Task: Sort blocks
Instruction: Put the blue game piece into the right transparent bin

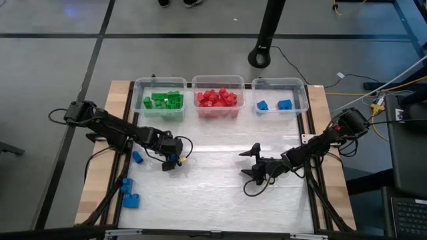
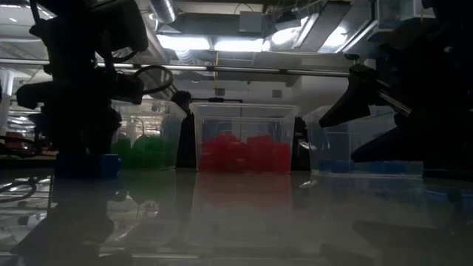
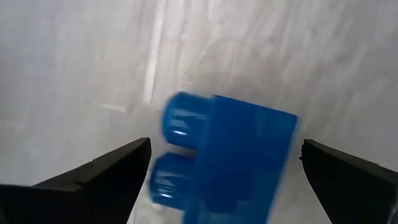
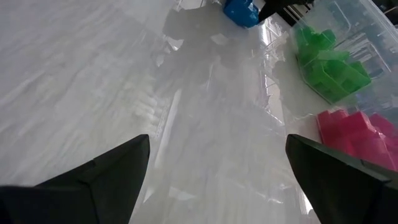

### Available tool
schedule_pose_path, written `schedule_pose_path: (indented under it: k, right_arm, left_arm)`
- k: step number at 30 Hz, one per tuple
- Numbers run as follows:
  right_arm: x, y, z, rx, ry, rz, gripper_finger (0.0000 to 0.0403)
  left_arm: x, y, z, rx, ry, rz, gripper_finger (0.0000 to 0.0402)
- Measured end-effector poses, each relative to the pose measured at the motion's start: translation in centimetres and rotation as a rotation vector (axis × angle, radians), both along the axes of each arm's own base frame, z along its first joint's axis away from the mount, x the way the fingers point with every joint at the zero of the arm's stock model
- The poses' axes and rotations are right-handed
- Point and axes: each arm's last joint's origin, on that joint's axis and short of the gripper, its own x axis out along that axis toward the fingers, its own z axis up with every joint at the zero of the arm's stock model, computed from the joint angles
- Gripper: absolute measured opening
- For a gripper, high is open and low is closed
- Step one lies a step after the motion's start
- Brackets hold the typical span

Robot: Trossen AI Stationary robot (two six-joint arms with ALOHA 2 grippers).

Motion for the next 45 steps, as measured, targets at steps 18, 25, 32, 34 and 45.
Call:
schedule_pose_path:
  k: [18, 25, 32, 34, 45]
  right_arm:
    - [-0.1, 0.0, -0.1, -0.007, 0.012, -0.001, 0.0376]
    - [-0.1, 0.0, -0.1, -0.007, 0.012, -0.001, 0.0376]
    - [-0.1, 0.0, -0.1, -0.008, 0.012, -0.001, 0.0376]
    - [-0.1, 0.0, -0.1, -0.006, 0.014, 0.002, 0.0376]
    - [0.0, 0.2, 0.0, 0.085, 0.011, 0.037, 0.0376]
  left_arm:
    - [-0.9, 0.3, -1.6, 0.005, -0.037, 0.113, 0.0355]
    - [-0.4, 0.3, -1.3, 0.008, -0.065, 0.127, 0.027]
    - [1.1, 0.0, 0.1, -0.025, -0.139, 0.117, 0.0261]
    - [1.6, -0.1, 0.9, -0.024, -0.165, 0.115, 0.0266]
    - [4.7, -0.7, 4.0, -0.06, -0.43, 0.034, 0.0266]
